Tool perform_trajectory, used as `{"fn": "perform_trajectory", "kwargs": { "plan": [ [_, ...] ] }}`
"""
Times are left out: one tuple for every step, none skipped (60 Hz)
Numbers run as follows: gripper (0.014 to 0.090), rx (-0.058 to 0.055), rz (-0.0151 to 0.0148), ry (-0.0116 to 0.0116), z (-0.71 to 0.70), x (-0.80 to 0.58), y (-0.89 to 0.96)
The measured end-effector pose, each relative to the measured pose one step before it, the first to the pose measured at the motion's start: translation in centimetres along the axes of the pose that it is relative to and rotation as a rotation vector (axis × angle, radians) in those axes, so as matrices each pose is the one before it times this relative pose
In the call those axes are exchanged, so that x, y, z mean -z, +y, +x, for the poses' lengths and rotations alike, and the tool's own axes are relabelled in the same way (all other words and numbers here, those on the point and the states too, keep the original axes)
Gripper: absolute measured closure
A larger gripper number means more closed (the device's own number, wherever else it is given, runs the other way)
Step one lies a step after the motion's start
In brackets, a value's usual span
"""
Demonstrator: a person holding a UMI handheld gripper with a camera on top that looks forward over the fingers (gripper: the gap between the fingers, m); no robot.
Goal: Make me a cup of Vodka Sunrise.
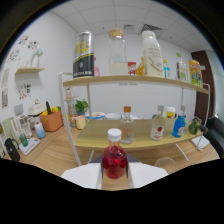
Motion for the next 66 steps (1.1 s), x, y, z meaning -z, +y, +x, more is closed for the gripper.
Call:
{"fn": "perform_trajectory", "kwargs": {
  "plan": [
    [0.0705, -0.0061, -0.00593, 0.00686, 0.405, 0.147, 0.46],
    [0.0705, -0.0063, -0.00538, 0.00632, 0.383, 0.124, 0.443],
    [0.0705, -0.0069, -0.00548, 0.00369, 0.347, 0.105, 0.433],
    [0.0706, -0.0075, -0.00591, 0.00215, 0.312, 0.057, 0.416],
    [0.0705, -0.009, -0.00567, 0.00293, 0.315, 0.054, 0.389],
    [0.0705, -0.011, -0.00524, 0.00462, 0.342, 0.074, 0.313],
    [0.0706, -0.012, -0.00378, 0.00465, 0.328, 0.026, 0.259],
    [0.0704, -0.0127, -0.00332, 0.00258, 0.266, -0.004, 0.242],
    [0.0704, -0.0127, -0.00523, 0.00107, 0.317, 0.042, 0.252],
    [0.0705, -0.0129, -0.00092, 0.00241, 0.205, 0.016, 0.14],
    [0.0704, -0.0157, -0.00206, 0.00113, 0.261, 0.018, 0.09],
    [0.0704, -0.0186, -0.00091, -0.00021, 0.193, -0.007, 0.005],
    [0.0704, -0.022, -0.00073, -0.00216, 0.144, -0.021, -0.023],
    [0.0706, -0.0254, -0.00159, -0.00442, 0.112, -0.028, -0.042],
    [0.0705, -0.0288, -0.00211, -0.00603, 0.064, -0.061, -0.065],
    [0.0705, -0.0332, -0.00209, -0.00673, 0.069, -0.062, -0.082],
    [0.0706, -0.037, -0.00142, -0.00712, 0.072, -0.078, -0.119],
    [0.0705, -0.0393, -0.00259, -0.00522, 0.067, -0.038, -0.13],
    [0.0705, -0.0432, -0.00134, -0.00867, 0.053, -0.086, -0.111],
    [0.0705, -0.0444, -0.00482, -0.00893, -0.004, -0.068, -0.164],
    [0.0705, -0.0436, 0.00003, -0.00864, 0.124, -0.151, -0.126],
    [0.0706, -0.0474, -0.00064, -0.01001, 0.001, -0.112, -0.167],
    [0.0706, -0.049, -0.00069, -0.01049, -0.017, -0.102, -0.171],
    [0.0706, -0.0497, -0.00039, -0.01157, -0.068, -0.093, -0.182],
    [0.0707, -0.0486, -0.00062, -0.01272, -0.107, -0.092, -0.186],
    [0.0707, -0.0472, -0.00006, -0.01334, -0.13, -0.081, -0.217],
    [0.0707, -0.0456, 0.00147, -0.01237, -0.135, -0.078, -0.237],
    [0.0706, -0.0452, 0.00033, -0.00959, -0.244, -0.102, -0.308],
    [0.0706, -0.043, 0.00368, -0.01302, -0.124, -0.076, -0.24],
    [0.0707, -0.0416, 0.00178, -0.01336, -0.18, -0.069, -0.16],
    [0.0707, -0.0409, 0.00277, -0.01215, -0.168, -0.122, -0.058],
    [0.0705, -0.0415, 0.00089, -0.01498, -0.171, -0.07, -0.151],
    [0.0706, -0.0421, 0.00136, -0.013, -0.166, -0.054, -0.138],
    [0.0705, -0.0424, 0.00244, -0.01161, -0.157, -0.068, -0.154],
    [0.0706, -0.0414, 0.00167, -0.01189, -0.184, -0.067, -0.12],
    [0.0705, -0.0375, 0.00107, -0.01217, -0.17, -0.072, -0.092],
    [0.0707, -0.0356, 0.00135, -0.01209, -0.196, -0.055, -0.088],
    [0.0706, -0.0346, 0.00202, -0.01099, -0.221, -0.104, -0.108],
    [0.0707, -0.0368, 0.002, -0.01044, -0.175, -0.081, -0.078],
    [0.0704, -0.0421, -0.00069, -0.00883, -0.367, 0.025, -0.093],
    [0.0705, -0.0377, 0.00184, -0.0118, -0.183, -0.111, -0.064],
    [0.0705, -0.0409, -0.00437, -0.01238, -0.152, -0.153, -0.07],
    [0.0705, -0.0316, 0.00772, -0.00892, -0.13, -0.03, 0.018],
    [0.0706, -0.0373, 0.00161, -0.01206, -0.201, -0.01, -0.057],
    [0.0707, -0.0381, 0.00197, -0.01119, -0.161, -0.011, -0.044],
    [0.0707, -0.0371, 0.00253, -0.00894, -0.101, -0.009, -0.056],
    [0.0706, -0.0365, 0.00221, -0.00992, -0.126, 0.004, -0.062],
    [0.0707, -0.0364, 0.00127, -0.0115, -0.15, -0.007, -0.094],
    [0.0707, -0.0369, 0.00088, -0.01245, -0.168, 0.026, -0.053],
    [0.0707, -0.0365, 0.00202, -0.01089, -0.169, 0.005, -0.095],
    [0.0708, -0.0353, 0.00321, -0.00849, -0.118, 0.022, -0.106],
    [0.0708, -0.0341, 0.00314, -0.00756, -0.049, 0.006, -0.112],
    [0.0706, -0.0453, -0.01027, -0.01146, -0.059, 0.311, -0.185],
    [0.0708, -0.0391, 0.0015, -0.01327, -0.158, -0.056, 0.005],
    [0.0708, -0.0395, 0.00212, -0.01418, -0.173, -0.017, -0.074],
    [0.0706, -0.0284, 0.0079, -0.00861, -0.009, 0.006, 0.071],
    [0.0707, -0.0341, 0.00526, -0.00896, -0.12, 0.016, -0.089],
    [0.0707, -0.0334, 0.00321, -0.00942, -0.154, 0.012, -0.041],
    [0.0706, -0.0347, 0.0001, -0.014, -0.173, 0.032, 0.008],
    [0.0707, -0.0371, -0.00104, -0.01689, -0.26, 0.028, 0.019],
    [0.0708, -0.0353, 0.00153, -0.0157, -0.231, 0.068, -0.04],
    [0.0708, -0.0293, 0.004, -0.0123, -0.168, 0.073, -0.11],
    [0.0708, -0.0214, 0.00298, -0.00963, -0.148, 0.044, -0.058],
    [0.0707, -0.0163, -0.00472, -0.00786, -0.326, 0.108, -0.307],
    [0.0707, -0.0075, -0.00037, -0.00758, -0.009, 0.047, 0.099],
    [0.0708, -0.0003, -0.00096, -0.00248, 0.195, 0.048, -0.015]
  ]
}}
